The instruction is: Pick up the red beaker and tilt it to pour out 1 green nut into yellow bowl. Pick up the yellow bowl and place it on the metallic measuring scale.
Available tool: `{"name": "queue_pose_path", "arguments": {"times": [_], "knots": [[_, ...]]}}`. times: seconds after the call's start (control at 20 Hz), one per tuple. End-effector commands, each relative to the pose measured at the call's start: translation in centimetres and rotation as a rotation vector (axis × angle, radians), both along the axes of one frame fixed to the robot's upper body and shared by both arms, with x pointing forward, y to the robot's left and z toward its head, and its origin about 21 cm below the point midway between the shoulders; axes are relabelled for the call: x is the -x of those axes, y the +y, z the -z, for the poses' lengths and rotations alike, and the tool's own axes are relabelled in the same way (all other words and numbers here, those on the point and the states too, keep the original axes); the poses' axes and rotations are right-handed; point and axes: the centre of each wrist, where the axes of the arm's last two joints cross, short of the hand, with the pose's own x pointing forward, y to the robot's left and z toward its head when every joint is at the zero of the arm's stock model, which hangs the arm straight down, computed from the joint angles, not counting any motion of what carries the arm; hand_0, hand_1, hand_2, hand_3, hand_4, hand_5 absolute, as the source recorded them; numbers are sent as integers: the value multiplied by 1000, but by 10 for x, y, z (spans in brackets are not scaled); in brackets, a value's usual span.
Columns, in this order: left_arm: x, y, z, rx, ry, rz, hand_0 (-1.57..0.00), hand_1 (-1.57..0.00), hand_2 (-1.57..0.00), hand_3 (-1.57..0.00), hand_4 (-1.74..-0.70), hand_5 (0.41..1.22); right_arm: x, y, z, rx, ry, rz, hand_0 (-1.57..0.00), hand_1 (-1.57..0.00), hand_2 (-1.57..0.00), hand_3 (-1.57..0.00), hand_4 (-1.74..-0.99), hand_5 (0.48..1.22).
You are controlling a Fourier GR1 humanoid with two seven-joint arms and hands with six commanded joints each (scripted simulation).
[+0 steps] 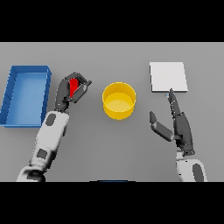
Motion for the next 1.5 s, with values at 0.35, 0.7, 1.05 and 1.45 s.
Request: {"name": "queue_pose_path", "arguments": {"times": [0.35, 0.7, 1.05, 1.45], "knots": [[-9, 1, -16, 2, -36, -31, -1485, -1488, -1488, -1451, -1697, 1127, -2, 4, 2, 7, -7, -3, 1, 1, 1, 1, -1175, 667], [-23, 5, -67, -284, -119, 89, -1553, -1554, -1554, -1546, -1732, 1137, 0, 3, 2, 61, -29, 8, 1, 1, 1, 1, -1101, 658], [-15, -11, -93, -566, -141, 220, -1559, -1560, -1560, -1555, -1735, 1136, 0, -2, 2, 61, -13, 6, 1, 1, 1, 1, -1092, 664], [-28, -53, -133, -1169, -205, 427, -1569, -1569, -1569, -1568, -1740, 1193, 1, 4, 1, 63, -28, -15, 1, 1, 1, 1, -1062, 691]]}}
